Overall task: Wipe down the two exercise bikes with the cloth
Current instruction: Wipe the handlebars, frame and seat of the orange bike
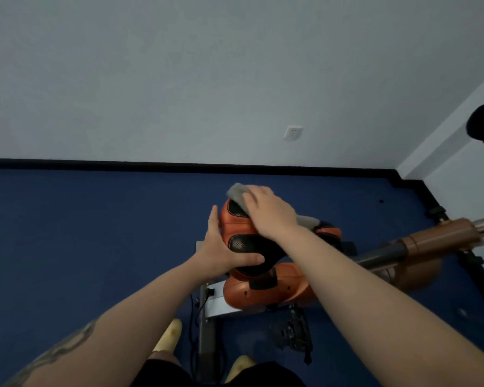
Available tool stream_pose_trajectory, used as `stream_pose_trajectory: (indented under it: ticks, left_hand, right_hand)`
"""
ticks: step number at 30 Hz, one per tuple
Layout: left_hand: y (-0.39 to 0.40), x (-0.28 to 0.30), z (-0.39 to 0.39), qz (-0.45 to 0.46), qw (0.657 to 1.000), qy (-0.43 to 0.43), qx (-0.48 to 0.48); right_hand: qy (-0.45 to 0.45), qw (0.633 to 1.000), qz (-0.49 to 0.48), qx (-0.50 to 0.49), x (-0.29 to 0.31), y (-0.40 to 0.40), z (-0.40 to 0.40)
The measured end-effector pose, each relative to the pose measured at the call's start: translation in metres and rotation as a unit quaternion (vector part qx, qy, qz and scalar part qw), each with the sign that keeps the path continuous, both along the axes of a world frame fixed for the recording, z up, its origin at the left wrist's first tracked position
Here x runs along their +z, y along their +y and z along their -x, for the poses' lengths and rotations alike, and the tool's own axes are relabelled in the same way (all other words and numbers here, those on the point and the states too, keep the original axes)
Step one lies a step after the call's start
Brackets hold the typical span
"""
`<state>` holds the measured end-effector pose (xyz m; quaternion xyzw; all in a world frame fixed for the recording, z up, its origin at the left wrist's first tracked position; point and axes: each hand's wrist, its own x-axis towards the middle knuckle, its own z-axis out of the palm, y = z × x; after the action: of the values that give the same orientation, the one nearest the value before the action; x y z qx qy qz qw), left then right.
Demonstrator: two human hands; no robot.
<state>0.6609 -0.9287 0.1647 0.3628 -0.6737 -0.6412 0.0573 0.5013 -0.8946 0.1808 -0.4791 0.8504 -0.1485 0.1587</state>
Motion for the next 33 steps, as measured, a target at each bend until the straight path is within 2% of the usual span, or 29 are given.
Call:
stream_pose_trajectory:
  ticks: [3, 5, 7, 9, 10, 13, 15, 17, 19, 23, 25, 28, 30, 33]
  left_hand:
    - [-0.006, -0.004, -0.001, 0.158, 0.987, -0.012, -0.015]
    - [-0.011, -0.002, -0.002, 0.236, 0.969, -0.024, -0.065]
    - [-0.02, 0.001, -0.002, 0.253, 0.962, -0.004, -0.1]
    - [-0.028, 0.004, -0.002, 0.253, 0.959, 0.006, -0.125]
    - [-0.032, 0.006, -0.003, 0.251, 0.958, 0.011, -0.134]
    - [-0.044, 0.007, -0.007, 0.266, 0.949, 0.046, -0.162]
    - [-0.051, 0.005, -0.01, 0.268, 0.942, 0.062, -0.191]
    - [-0.059, 0.004, -0.012, 0.249, 0.942, 0.067, -0.213]
    - [-0.068, 0.004, -0.008, 0.253, 0.937, 0.078, -0.227]
    - [-0.074, 0.011, 0.019, 0.299, 0.911, 0.088, -0.268]
    - [-0.073, 0.015, 0.034, 0.326, 0.892, 0.091, -0.299]
    - [-0.078, 0.019, 0.054, 0.371, 0.859, 0.092, -0.341]
    - [-0.084, 0.02, 0.068, 0.401, 0.83, 0.08, -0.38]
    - [-0.086, 0.019, 0.087, 0.433, 0.798, 0.038, -0.418]
  right_hand:
    - [0.049, 0.986, 0.089, 0.133, -0.003, 0.006, -0.02]
    - [0.004, 0.985, 0.096, 0.141, -0.001, 0.019, 0.0]
    - [-0.012, 0.999, 0.037, 0.034, 0.001, 0.031, 0.021]
    - [0.01, 0.995, -0.042, -0.095, 0.004, 0.032, 0.025]
    - [0.033, 0.991, -0.046, -0.12, 0.003, 0.028, 0.018]
    - [0.088, 0.991, 0.053, -0.087, -0.006, 0.02, -0.03]
    - [0.078, 0.993, 0.087, -0.019, -0.003, 0.03, -0.044]
    - [0.056, 0.994, 0.088, -0.013, -0.001, 0.045, -0.029]
    - [0.068, 0.99, 0.076, -0.099, -0.002, 0.06, -0.005]
    - [0.119, 0.952, 0.038, -0.278, -0.008, 0.061, 0.003]
    - [0.129, 0.945, 0.05, -0.295, -0.013, 0.053, -0.016]
    - [0.123, 0.956, 0.067, -0.257, -0.014, 0.066, -0.02]
    - [0.078, 0.943, 0.045, -0.32, -0.012, 0.074, 0.003]
    - [-0.074, 0.882, 0.033, -0.464, 0.002, 0.064, 0.019]
